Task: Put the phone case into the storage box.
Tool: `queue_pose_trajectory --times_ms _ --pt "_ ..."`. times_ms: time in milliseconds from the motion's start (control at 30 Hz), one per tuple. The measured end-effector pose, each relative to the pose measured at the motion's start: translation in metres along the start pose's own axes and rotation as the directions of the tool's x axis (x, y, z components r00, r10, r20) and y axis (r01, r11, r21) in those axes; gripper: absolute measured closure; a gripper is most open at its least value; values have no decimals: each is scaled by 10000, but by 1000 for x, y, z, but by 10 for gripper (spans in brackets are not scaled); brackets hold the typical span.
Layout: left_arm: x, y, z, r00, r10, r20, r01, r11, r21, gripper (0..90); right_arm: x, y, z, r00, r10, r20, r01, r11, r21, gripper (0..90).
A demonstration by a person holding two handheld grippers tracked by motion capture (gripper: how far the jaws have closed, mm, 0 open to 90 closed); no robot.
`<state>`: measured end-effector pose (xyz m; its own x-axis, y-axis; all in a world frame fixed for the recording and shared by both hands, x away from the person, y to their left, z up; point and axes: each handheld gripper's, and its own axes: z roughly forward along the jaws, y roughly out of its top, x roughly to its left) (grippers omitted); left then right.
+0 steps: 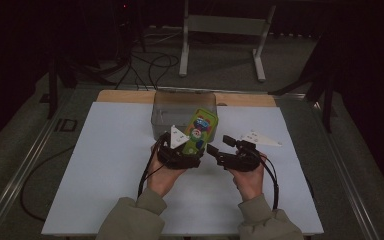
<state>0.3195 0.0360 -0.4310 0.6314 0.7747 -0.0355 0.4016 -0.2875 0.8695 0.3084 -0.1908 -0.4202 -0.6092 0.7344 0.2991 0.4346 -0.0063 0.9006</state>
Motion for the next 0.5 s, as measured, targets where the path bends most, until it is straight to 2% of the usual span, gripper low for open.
queue_pose_trajectory --times_ms 67,100,267,367,400,500 --pt "0 -2 0 9999 -160 12 160 9998 -146 164 2 2 4 9995 262 -165 -262 9997 -27 278" --pt "0 -3 -1 9997 -239 26 240 9995 -214 164 4 3 7 9987 410 -297 -410 9992 -5 332" --pt "2 -6 -3 9982 -589 119 594 9967 -547 164 5 3 16 9961 818 -325 -814 9966 126 422" --pt "2 -6 -4 9983 -555 169 565 9963 -655 164 5 1 21 9932 1122 -319 -1118 9936 138 497" --pt "2 -6 -4 9983 -555 169 565 9963 -655 164 5 1 21 9932 1122 -319 -1118 9936 138 497" --pt "1 -6 -4 9985 -539 116 546 9956 -756 163 8 1 27 9868 1549 -481 -1539 9878 221 637"
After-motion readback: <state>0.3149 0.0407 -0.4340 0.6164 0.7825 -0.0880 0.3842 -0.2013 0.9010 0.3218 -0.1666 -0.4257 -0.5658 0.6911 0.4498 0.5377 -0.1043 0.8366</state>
